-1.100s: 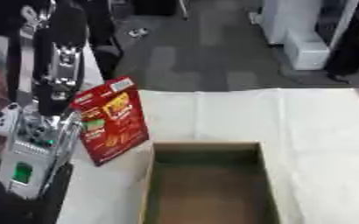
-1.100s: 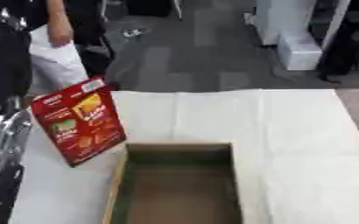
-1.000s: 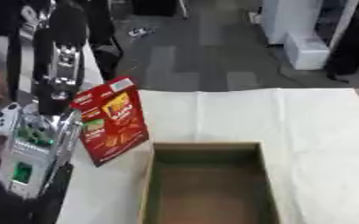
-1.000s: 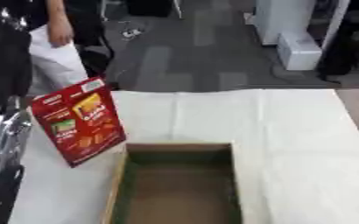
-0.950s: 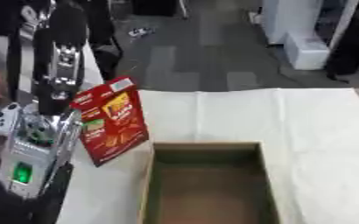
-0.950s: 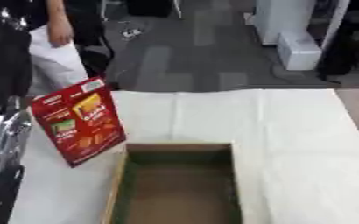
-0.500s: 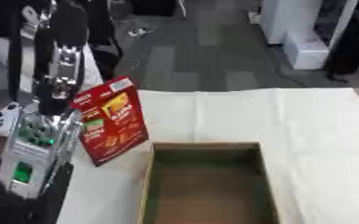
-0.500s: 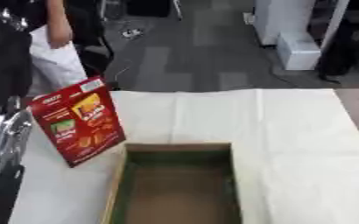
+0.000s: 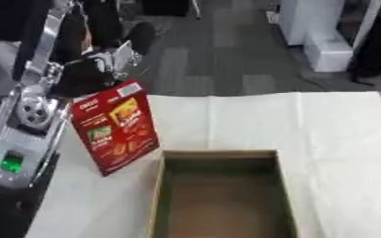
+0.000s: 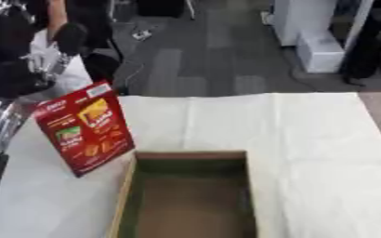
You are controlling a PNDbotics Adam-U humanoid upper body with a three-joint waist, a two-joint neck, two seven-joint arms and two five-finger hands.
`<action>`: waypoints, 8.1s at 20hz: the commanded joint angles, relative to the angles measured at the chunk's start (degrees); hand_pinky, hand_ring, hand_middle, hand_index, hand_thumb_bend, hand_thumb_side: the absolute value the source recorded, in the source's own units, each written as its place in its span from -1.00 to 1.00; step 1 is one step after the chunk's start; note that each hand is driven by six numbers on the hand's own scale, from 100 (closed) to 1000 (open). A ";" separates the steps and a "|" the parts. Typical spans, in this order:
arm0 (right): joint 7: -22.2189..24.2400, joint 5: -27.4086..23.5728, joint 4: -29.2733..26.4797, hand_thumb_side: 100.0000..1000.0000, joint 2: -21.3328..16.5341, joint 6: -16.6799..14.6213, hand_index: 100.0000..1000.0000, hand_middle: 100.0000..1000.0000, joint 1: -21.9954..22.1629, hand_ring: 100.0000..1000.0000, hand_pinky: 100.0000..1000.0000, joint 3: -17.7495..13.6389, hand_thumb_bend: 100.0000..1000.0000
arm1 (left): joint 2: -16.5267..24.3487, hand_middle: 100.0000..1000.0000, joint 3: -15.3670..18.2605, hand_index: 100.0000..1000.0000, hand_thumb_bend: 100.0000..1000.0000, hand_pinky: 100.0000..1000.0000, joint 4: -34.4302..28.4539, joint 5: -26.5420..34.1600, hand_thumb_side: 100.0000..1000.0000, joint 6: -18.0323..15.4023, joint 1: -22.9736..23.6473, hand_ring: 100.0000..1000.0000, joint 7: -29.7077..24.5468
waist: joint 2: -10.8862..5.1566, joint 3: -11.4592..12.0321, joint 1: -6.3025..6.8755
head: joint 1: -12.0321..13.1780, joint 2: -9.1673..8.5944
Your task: Pick up objects on the table and place them in the box.
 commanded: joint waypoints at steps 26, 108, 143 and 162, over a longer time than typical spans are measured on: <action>1.89 -1.22 -0.77 0.29 -2.11 0.02 0.50 0.54 -0.02 0.39 -0.03 -0.15 -1.00 | 20.93 0.79 -1.04 0.77 0.94 0.30 2.19 -14.61 -0.36 10.44 1.64 0.53 -27.05 | 1.14 0.48 1.29 | 0.74 1.93; 3.64 -2.58 -0.77 0.28 -2.53 0.12 0.51 0.54 0.31 0.39 -0.04 -0.34 -1.00 | 14.01 0.72 -1.63 0.70 0.43 0.24 20.62 -28.37 0.16 5.79 -6.82 0.49 -37.32 | 2.09 -0.72 3.18 | -0.44 3.12; 3.73 -2.78 -0.77 0.29 -2.59 -0.03 0.51 0.54 0.13 0.39 -0.04 -0.49 -1.00 | 14.20 0.72 -1.27 0.71 0.42 0.24 30.93 -30.37 0.26 4.96 -5.88 0.49 -38.95 | 2.56 -0.74 2.69 | -0.77 3.20; 4.02 -3.06 -0.77 0.29 -2.46 0.19 0.51 0.54 0.15 0.39 -0.05 -0.58 -1.00 | 13.02 0.02 -2.75 0.11 -1.00 -0.68 31.07 -33.06 -0.87 7.47 -4.62 -0.20 -34.76 | 2.69 -1.06 3.01 | -0.97 3.30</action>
